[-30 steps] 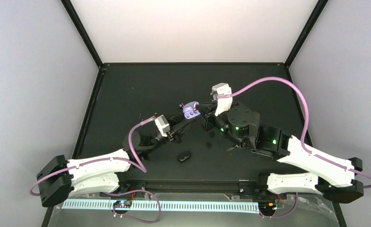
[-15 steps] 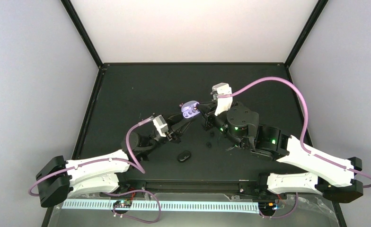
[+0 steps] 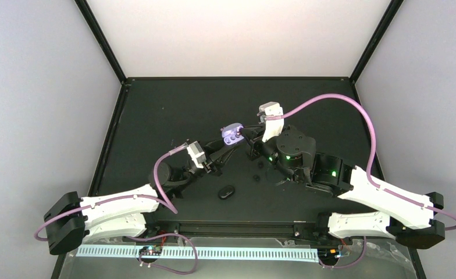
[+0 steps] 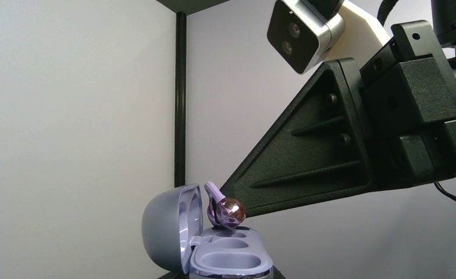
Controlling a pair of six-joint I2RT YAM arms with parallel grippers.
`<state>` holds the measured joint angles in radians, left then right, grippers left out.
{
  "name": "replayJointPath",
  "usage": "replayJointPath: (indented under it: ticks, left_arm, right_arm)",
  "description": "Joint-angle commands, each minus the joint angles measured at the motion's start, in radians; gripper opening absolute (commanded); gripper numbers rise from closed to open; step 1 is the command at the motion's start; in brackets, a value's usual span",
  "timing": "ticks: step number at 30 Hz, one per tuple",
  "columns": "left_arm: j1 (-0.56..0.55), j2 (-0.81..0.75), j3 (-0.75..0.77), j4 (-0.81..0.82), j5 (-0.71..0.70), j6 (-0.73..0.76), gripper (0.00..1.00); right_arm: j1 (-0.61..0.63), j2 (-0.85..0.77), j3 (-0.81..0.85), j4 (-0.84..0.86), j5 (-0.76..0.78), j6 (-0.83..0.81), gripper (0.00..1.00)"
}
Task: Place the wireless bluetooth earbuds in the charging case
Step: Place the earbud in the charging case.
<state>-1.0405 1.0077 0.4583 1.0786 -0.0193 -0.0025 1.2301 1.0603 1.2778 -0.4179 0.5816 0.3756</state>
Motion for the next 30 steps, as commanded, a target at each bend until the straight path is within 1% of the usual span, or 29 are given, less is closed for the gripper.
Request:
replayJointPath:
  ticks: [1,16,22,30]
  left_arm:
    - [-0.007,-0.021,0.046,0.071,-0.025,0.006,0.01]
    - [-0.012,-0.014,0.054,0.089,-0.042,0.006,0.02]
    - [-0.013,-0.015,0.052,0.088,-0.038,0.008,0.02]
    - [-0.015,-0.017,0.049,0.087,-0.039,0.01,0.01]
  right_arm:
    - [0.008,-0.001,-0.008,0.008,0.022,0.018,0.05]
    - [0.008,0.022,0.006,-0.002,0.003,0.045,0.05]
    - [0.008,0.021,0.009,-0.011,0.016,0.045,0.14]
    - [0.007,0.021,0.013,-0.019,0.021,0.043,0.2]
